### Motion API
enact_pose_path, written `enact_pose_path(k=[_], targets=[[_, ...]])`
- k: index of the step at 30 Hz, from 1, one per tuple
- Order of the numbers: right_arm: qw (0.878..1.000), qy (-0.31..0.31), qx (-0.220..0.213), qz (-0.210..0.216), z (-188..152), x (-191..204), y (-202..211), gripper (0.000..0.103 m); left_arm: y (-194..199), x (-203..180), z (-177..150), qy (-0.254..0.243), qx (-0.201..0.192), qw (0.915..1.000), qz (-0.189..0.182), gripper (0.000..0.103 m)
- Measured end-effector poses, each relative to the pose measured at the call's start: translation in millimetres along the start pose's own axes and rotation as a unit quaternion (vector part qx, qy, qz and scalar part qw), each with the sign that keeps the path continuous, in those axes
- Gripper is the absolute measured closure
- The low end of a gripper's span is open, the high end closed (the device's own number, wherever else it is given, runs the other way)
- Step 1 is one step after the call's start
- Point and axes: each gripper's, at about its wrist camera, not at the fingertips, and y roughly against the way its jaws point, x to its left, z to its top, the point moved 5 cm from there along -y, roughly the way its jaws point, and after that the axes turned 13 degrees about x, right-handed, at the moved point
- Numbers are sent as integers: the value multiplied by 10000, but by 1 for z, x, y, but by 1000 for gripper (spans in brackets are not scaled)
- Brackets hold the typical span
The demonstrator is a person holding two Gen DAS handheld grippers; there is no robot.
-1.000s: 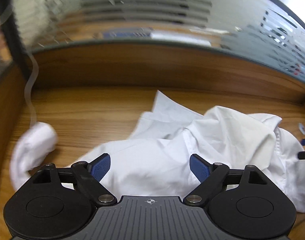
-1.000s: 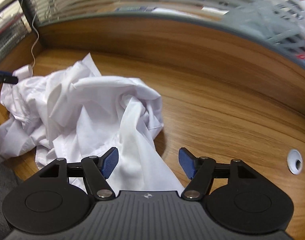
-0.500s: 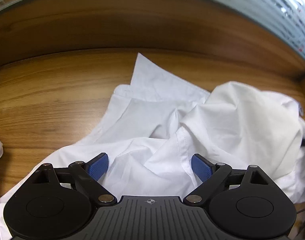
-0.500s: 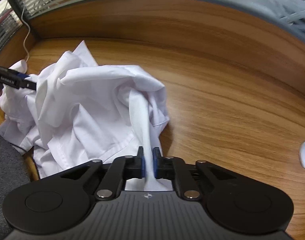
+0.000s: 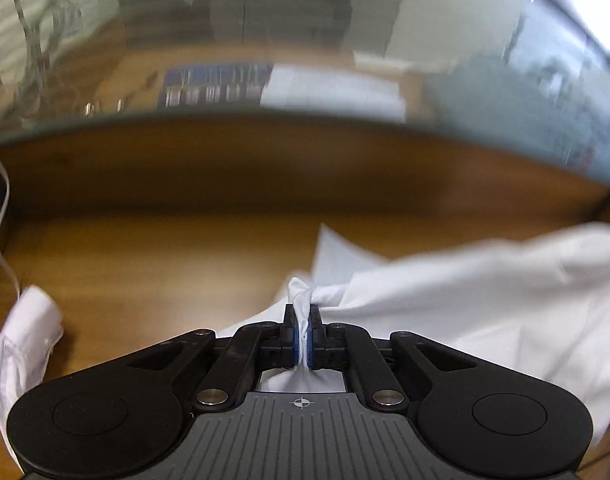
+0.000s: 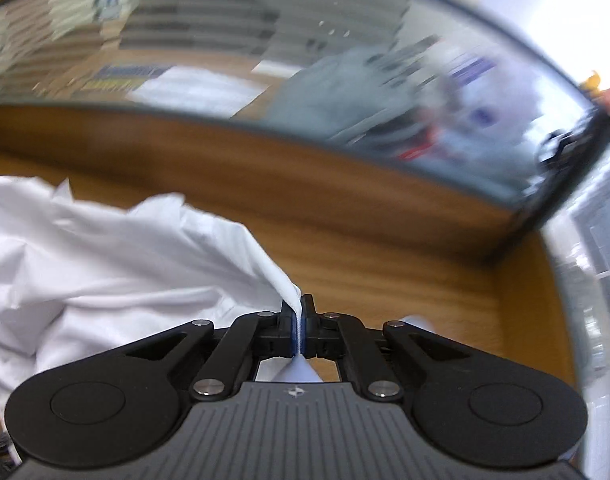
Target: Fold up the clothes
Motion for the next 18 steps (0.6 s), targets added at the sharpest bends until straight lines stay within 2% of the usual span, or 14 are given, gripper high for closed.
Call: enact_pose_path(k=[5,7,9,12,15,16,18], targets=[[9952,-77,-686,-697,25,-45,52,102,55,-49,64,-416,-941,9945,-178,98],[9886,-189,-1091,-1024,38,-66,82,102,83,-69,88,-534,-1352,9889,-306,98],[9781,-353,-1553,-1343,48,-86,118,102,116,-86,107,-632,-1835,9796,-514,98],[9562,-612,-2271,-1742,52,-112,184,102,166,-108,116,-870,-2517,9610,-751,98],[9446,-742,-2650,-1790,38,-122,236,101,199,-123,110,-1128,-2936,9461,-772,98],[9426,-781,-2730,-1756,30,-124,250,101,205,-126,102,-1201,-2978,9439,-765,98],[9438,-836,-2754,-1625,11,-123,266,101,204,-126,82,-1350,-2880,9453,-725,98]])
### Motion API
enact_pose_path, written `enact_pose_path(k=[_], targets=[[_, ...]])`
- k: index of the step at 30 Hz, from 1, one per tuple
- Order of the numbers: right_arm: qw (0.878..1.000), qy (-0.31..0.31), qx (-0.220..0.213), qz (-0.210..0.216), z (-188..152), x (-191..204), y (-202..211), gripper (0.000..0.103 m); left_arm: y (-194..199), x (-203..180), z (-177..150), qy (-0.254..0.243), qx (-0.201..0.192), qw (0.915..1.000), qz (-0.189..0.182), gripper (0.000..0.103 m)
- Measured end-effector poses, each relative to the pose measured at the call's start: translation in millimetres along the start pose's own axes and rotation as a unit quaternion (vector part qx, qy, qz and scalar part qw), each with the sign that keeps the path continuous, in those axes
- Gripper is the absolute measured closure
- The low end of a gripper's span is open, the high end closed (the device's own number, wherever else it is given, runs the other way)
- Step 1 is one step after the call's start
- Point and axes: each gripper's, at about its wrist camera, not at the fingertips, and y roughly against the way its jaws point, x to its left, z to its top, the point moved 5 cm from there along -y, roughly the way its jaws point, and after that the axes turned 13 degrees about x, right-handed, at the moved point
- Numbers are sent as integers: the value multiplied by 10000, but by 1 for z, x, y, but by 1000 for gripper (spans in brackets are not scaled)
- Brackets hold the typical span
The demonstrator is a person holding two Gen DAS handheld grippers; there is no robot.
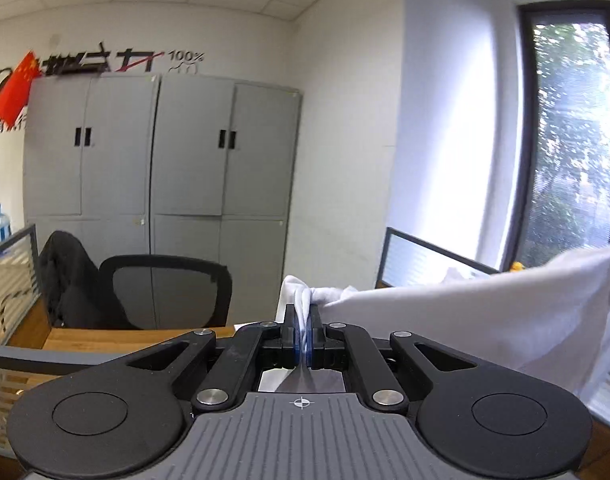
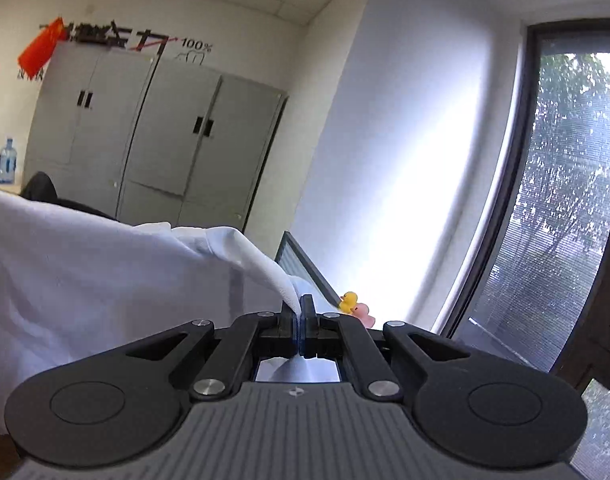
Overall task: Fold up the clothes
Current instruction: 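Lift the shirt high with both grippers and shake it out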
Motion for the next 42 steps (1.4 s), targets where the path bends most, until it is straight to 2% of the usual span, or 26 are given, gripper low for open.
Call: enact_pose_path(k=[2,5,10,15,19,22,28,30,32,33,35,37,40,42], targets=[[9998,31,169,91,-18,0,13,101,2,-7,-23,-126,152,9998,-19,98],[9978,121,602,238,-58,9,27,101,0,-5,-72,-103,662,9977,-47,98],[9845,355,1565,709,-142,51,34,101,-15,11,-158,111,1610,9867,176,98],[9573,589,2467,1390,-227,125,49,101,-33,53,-229,234,2306,9706,649,98],[9252,945,3044,2060,-277,201,49,101,-47,89,-270,202,2622,9587,1079,98],[9022,1148,3245,2599,-298,247,65,101,-56,116,-279,189,2660,9546,1329,98],[8506,1496,3361,3757,-313,343,79,101,-77,176,-273,335,2654,9455,1857,96],[8346,1604,3350,4068,-316,379,90,101,-84,194,-270,400,2640,9430,1986,92],[8198,1702,3332,4336,-317,411,100,101,-80,204,-265,491,2533,9449,2017,84],[8116,1761,3318,4474,-317,427,102,101,-73,204,-262,520,2464,9463,2027,82],[7975,1916,3290,4680,-316,454,101,101,-55,203,-256,538,2338,9494,2026,69],[7805,2129,3271,4884,-315,480,100,101,-36,199,-257,458,2283,9520,1988,62],[7459,2451,3294,5245,-310,500,90,101,-6,187,-256,341,2258,9535,1968,56],[7230,2681,3244,5479,-307,507,89,100,15,177,-258,331,2253,9535,1977,56]])
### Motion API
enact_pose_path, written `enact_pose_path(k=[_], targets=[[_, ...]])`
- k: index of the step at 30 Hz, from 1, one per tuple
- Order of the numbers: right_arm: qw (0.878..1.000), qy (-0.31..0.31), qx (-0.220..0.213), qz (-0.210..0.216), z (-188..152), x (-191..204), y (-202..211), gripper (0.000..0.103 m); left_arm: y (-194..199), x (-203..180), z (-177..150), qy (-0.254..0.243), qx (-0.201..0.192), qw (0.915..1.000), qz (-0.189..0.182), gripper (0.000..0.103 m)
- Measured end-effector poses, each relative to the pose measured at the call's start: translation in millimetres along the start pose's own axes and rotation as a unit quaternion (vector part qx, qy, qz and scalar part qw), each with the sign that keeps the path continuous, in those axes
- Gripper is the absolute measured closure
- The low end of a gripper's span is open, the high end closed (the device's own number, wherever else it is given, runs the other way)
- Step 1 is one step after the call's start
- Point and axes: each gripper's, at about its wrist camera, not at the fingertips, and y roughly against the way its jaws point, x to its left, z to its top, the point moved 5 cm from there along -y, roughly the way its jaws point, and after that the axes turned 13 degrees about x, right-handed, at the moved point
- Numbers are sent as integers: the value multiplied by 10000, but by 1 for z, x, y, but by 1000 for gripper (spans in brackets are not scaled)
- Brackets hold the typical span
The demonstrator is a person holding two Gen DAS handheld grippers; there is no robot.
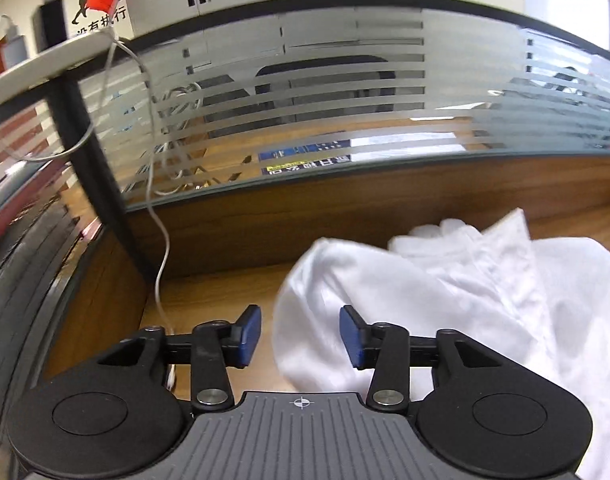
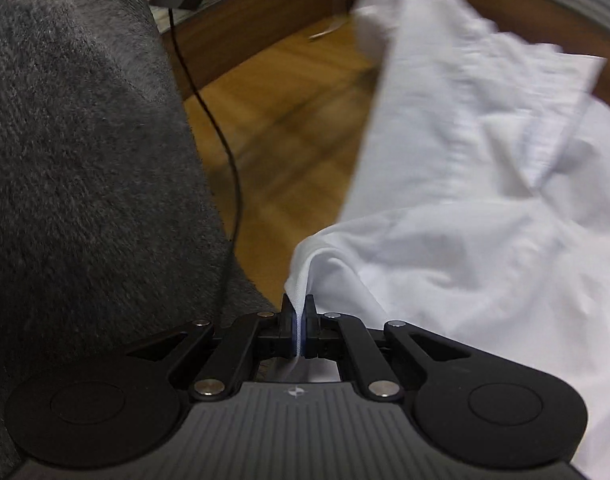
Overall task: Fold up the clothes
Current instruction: 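Lift the shirt high with both grippers and shake it out, then open both grippers and drop the shirt spread onto the desk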
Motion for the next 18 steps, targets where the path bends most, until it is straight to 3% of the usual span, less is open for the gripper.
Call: enact_pose_path(k=[5,12,18], targets=[[9949,898,175,418,8,4,8,81,47,-8,-42,272,82,9996,49,50],[9836,1481,-279,994,-4,-20,81,63,115,-53,-108,1096,232,9926,475,46],[9860,1506,-404,591,-34,-77,123,63,159,-103,-156,1717,307,9811,832,43]])
